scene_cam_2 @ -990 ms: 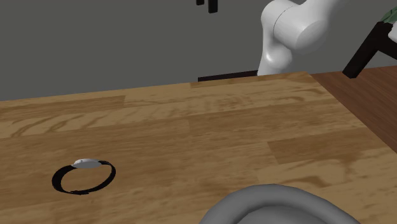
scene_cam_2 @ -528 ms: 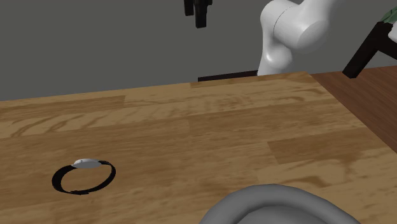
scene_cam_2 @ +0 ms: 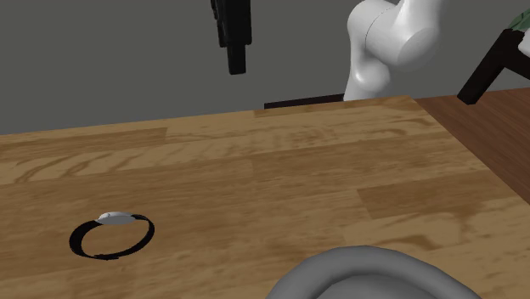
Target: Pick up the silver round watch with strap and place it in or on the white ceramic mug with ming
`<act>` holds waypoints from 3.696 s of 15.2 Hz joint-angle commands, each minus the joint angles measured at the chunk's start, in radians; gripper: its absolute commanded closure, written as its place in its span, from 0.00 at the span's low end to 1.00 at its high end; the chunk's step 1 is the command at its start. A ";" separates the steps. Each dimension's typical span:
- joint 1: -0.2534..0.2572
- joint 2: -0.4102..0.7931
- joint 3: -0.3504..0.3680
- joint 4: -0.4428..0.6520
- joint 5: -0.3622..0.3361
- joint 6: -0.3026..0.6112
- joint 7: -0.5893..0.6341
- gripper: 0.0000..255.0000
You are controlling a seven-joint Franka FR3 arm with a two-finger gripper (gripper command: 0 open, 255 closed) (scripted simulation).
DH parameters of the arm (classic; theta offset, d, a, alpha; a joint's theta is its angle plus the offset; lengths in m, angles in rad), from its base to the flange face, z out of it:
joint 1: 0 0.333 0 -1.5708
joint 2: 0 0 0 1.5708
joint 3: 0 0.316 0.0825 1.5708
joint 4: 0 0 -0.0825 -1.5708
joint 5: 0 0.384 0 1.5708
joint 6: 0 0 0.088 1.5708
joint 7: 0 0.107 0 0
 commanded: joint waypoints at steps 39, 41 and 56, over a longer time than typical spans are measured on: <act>0.082 0.719 0.262 0.567 -0.428 0.141 0.564 1.00; 0.082 0.719 0.262 0.567 -0.428 0.141 0.564 1.00; 0.093 0.713 0.270 0.733 -0.413 -0.028 0.535 1.00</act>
